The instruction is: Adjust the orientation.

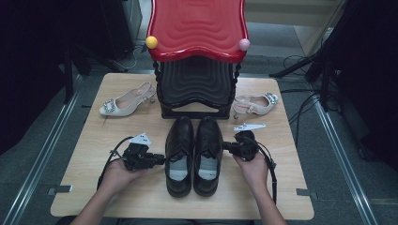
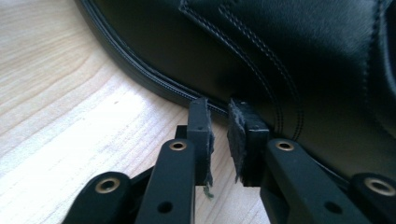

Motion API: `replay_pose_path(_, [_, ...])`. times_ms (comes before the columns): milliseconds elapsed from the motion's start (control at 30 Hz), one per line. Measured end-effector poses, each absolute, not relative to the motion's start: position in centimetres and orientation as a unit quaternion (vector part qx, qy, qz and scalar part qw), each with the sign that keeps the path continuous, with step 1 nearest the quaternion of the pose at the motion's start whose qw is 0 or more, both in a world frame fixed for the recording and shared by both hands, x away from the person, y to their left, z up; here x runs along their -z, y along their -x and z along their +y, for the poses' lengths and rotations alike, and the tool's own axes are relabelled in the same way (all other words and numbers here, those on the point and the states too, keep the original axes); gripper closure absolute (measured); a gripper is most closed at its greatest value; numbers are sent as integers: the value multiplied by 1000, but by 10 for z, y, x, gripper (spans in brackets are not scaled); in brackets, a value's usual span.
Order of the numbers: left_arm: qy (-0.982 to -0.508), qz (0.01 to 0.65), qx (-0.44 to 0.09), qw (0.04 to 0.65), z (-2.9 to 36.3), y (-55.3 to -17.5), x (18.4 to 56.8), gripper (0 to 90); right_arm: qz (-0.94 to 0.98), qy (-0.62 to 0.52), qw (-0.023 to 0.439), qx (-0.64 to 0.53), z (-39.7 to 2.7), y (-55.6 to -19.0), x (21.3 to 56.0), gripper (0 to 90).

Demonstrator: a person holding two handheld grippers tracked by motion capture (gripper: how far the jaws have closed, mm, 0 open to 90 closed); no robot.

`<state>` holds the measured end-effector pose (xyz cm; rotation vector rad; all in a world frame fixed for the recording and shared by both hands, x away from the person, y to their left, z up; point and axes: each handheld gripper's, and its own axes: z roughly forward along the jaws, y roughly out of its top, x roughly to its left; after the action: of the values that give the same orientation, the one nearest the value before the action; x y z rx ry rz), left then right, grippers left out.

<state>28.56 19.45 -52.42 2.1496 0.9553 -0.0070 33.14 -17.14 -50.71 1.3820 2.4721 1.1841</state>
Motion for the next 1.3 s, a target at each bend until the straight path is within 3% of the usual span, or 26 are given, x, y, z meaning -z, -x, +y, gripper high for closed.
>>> replay_pose_path(167, [-845, 373, 17, 382, 192, -286, 526, 823, 817, -436, 22, -376, -170, -310, 503, 900])
replay_pose_path(600, [-844, 376, 6, 383, 179, -277, 522, 899, 812, -437, 19, -386, -168, -316, 503, 900])
replay_pose_path(1033, [-852, 360, 21, 380, 157, -271, 525, 900, 800, -459, 47, -384, -174, -326, 503, 900])
replay_pose_path(1300, [-850, 357, 32, 385, 152, -271, 526, 886, 786, -473, 41, -395, -185, -333, 504, 900])
